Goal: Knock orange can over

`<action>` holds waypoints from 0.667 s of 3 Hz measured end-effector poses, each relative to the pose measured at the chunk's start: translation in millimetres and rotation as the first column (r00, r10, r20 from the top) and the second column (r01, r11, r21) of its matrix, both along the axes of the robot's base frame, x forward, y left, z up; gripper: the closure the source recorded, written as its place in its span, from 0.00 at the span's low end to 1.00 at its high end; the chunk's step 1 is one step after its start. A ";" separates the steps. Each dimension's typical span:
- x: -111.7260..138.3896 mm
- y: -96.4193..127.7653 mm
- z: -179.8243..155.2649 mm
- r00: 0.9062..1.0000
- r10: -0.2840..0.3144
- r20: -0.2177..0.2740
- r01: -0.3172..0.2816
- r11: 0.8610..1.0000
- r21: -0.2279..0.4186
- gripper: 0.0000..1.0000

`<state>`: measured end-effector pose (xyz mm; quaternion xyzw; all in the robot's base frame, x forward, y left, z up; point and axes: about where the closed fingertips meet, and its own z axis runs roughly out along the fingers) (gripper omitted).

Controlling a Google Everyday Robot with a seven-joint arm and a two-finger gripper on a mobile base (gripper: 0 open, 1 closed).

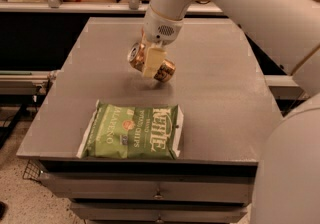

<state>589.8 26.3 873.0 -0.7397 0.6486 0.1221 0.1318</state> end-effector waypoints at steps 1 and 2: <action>7.5 5.6 -10.0 0.999 -0.033 0.030 0.034 0.999 -0.017 0.22; 15.4 9.4 -15.3 0.997 -0.067 0.050 0.068 0.998 -0.007 0.01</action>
Offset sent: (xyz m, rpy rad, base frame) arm 0.0245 0.0110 -0.0176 0.0046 -0.0744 -0.1110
